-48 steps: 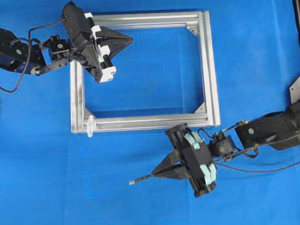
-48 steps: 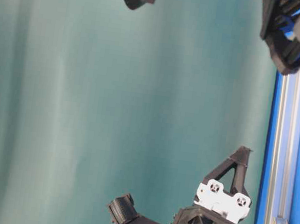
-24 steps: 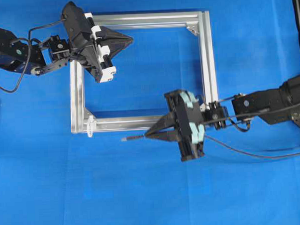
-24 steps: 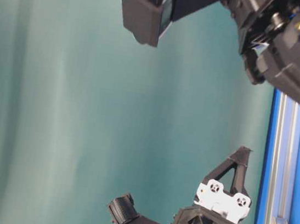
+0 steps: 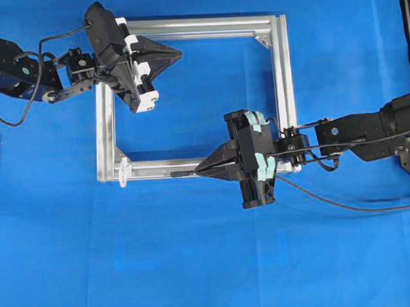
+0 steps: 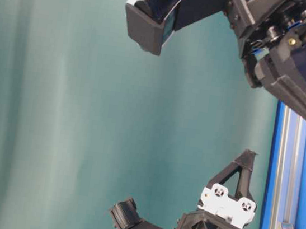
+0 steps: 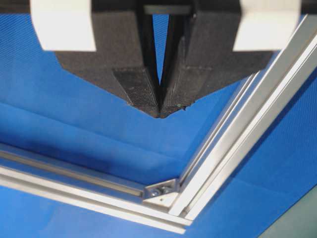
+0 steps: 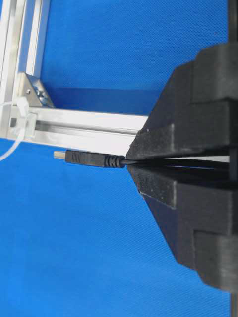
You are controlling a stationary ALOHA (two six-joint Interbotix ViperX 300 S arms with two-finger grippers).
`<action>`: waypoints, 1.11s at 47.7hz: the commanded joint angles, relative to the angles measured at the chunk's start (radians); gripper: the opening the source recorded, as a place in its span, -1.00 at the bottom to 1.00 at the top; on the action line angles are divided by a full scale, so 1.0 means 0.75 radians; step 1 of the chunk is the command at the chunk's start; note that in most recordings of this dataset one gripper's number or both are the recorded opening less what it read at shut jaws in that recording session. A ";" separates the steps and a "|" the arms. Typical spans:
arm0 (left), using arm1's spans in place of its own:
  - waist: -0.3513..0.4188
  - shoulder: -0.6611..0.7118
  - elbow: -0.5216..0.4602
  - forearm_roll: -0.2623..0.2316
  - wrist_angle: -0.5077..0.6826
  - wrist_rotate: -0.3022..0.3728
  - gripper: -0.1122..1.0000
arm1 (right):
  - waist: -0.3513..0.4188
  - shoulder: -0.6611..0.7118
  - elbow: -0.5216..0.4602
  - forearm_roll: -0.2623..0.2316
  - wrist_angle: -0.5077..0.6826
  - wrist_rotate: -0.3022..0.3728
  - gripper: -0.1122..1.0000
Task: Insert the wire through the string loop located on the left side.
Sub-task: 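Carry the cable plug with the right gripper toward the white zip-tie loop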
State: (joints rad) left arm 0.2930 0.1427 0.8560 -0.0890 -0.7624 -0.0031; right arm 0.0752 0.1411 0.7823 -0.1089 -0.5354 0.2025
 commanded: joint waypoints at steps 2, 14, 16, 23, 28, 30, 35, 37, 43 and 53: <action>0.002 -0.035 -0.016 0.004 -0.006 0.002 -0.80 | 0.006 -0.016 -0.053 0.004 -0.004 0.002 -0.79; 0.002 -0.035 -0.018 0.004 -0.006 0.002 -0.80 | 0.014 0.053 -0.172 0.004 0.041 0.002 -0.79; 0.002 -0.035 -0.018 0.004 -0.006 0.002 -0.80 | 0.014 0.065 -0.192 0.004 0.051 0.002 -0.79; 0.002 -0.035 -0.018 0.004 -0.006 0.002 -0.80 | 0.014 0.106 -0.256 0.004 0.098 0.002 -0.79; 0.002 -0.035 -0.020 0.004 -0.006 0.004 -0.80 | 0.012 0.121 -0.286 0.004 0.125 0.002 -0.79; 0.002 -0.035 -0.020 0.004 -0.006 0.004 -0.80 | 0.010 0.127 -0.297 0.004 0.131 0.002 -0.79; 0.002 -0.035 -0.020 0.004 -0.006 0.006 -0.80 | 0.006 0.133 -0.307 0.004 0.135 0.000 -0.79; 0.002 -0.033 -0.020 0.004 -0.006 0.004 -0.80 | 0.006 0.133 -0.309 0.004 0.135 0.000 -0.79; 0.002 -0.035 -0.020 0.004 -0.006 0.006 -0.80 | 0.000 0.135 -0.309 0.004 0.135 0.000 -0.79; 0.002 -0.035 -0.020 0.004 -0.006 0.006 -0.80 | -0.002 0.133 -0.307 0.004 0.135 0.000 -0.79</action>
